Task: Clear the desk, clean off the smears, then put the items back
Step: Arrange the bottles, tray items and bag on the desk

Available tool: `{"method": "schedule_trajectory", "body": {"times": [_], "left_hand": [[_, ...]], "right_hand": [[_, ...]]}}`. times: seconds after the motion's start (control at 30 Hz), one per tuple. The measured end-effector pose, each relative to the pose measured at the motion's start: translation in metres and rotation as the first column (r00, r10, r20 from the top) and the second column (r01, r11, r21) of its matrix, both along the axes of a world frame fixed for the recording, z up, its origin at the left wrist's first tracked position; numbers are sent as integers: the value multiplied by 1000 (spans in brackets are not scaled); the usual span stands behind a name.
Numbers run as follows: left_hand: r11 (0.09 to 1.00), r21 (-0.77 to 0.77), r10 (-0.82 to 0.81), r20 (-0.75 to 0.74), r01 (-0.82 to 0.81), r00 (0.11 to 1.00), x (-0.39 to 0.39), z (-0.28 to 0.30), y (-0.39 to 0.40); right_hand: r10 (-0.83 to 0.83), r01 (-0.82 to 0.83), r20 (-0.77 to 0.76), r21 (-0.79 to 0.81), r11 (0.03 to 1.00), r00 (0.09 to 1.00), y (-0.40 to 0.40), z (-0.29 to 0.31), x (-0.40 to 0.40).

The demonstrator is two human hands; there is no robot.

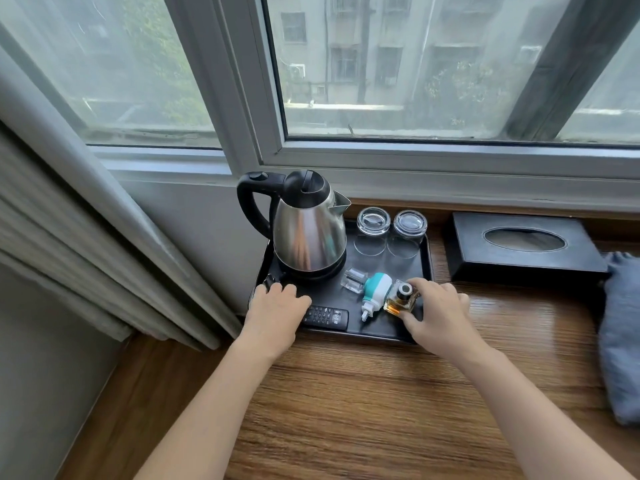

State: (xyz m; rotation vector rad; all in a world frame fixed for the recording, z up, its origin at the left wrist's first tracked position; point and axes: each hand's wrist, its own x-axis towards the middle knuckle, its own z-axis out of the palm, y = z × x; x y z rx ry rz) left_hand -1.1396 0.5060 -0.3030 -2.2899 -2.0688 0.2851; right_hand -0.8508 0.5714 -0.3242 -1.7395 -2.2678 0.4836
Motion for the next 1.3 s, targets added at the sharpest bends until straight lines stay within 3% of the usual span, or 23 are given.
{"method": "schedule_trajectory", "body": {"times": [0.2, 0.33, 0.63, 0.73, 0.93, 1.17, 1.23, 1.3], "left_hand": [[995, 90, -61, 244, 40, 968, 71, 3, 14], [994, 110, -33, 298, 0, 954, 98, -8, 27], [965, 262, -93, 240, 27, 966, 99, -24, 38], [966, 259, -63, 230, 1, 971, 97, -23, 39], [963, 268, -42, 142, 3, 989, 112, -20, 48], [909, 385, -173, -4, 161, 985, 106, -27, 63], [900, 395, -233, 74, 186, 970, 95, -23, 60], [914, 382, -257, 277, 139, 926, 79, -16, 53]], "right_hand": [[-1, 1, 1, 11, 1000, 1000, 0, 6, -2], [-8, 8, -36, 3, 1000, 999, -1, 7, -1], [18, -14, -206, 20, 1000, 978, -2, 9, -2], [48, -43, -186, 28, 999, 981, 0, 11, -6], [-44, 46, -172, 4, 999, 984, -1, -2, -1], [-42, 45, -192, 11, 999, 980, -4, -5, 3], [-38, 41, -192, 11, 999, 981, -4, -6, 3], [-24, 27, -184, 10, 1000, 983, -4, -6, 3]]}}
